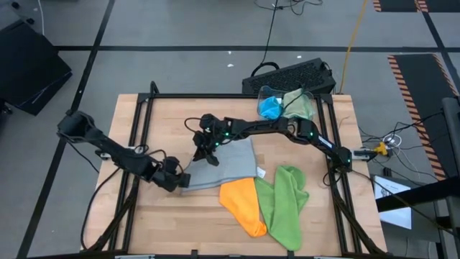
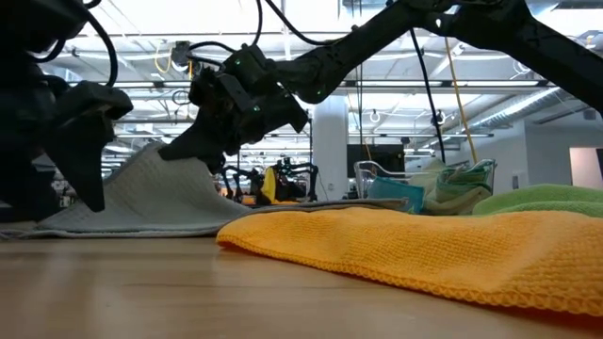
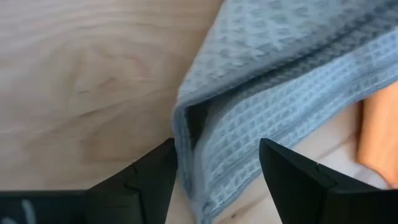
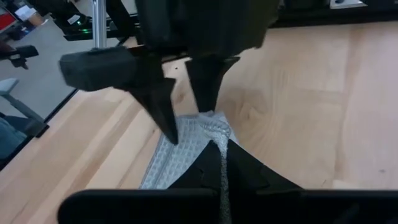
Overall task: Fold microfiber towels
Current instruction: Fold the gray microfiber towel
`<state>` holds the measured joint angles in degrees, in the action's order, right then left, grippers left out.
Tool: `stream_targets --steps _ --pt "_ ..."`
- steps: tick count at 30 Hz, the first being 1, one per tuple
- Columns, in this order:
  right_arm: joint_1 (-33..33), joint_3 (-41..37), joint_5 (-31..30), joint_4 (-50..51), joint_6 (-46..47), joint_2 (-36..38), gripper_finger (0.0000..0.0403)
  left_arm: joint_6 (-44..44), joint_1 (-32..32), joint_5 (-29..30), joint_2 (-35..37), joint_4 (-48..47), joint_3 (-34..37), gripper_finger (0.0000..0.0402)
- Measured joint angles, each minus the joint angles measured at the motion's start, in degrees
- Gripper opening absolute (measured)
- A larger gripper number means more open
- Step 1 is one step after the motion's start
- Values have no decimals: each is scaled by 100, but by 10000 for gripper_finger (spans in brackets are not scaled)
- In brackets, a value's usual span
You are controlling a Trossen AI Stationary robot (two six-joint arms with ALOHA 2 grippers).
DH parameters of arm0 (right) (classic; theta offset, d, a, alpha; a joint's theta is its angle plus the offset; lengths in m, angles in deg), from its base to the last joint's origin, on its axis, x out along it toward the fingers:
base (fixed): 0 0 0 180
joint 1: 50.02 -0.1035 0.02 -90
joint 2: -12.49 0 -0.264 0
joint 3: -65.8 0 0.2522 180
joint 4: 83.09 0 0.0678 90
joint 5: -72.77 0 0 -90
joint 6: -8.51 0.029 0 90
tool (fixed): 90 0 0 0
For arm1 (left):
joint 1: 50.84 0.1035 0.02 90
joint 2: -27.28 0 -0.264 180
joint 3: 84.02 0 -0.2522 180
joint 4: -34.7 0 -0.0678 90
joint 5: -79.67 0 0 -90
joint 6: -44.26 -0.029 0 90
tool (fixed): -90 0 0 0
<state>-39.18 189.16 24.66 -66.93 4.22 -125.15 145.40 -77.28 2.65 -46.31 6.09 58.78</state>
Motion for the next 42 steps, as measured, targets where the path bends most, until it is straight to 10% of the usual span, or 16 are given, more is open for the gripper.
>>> stream_targets --steps 27,42 --pt "291 0 28 99 -110 150 0 -223 -87 168 -30 598 63 12" --pt "209 0 -232 1358 -479 1543 0 -1895 -140 369 1741 591 -493 2"
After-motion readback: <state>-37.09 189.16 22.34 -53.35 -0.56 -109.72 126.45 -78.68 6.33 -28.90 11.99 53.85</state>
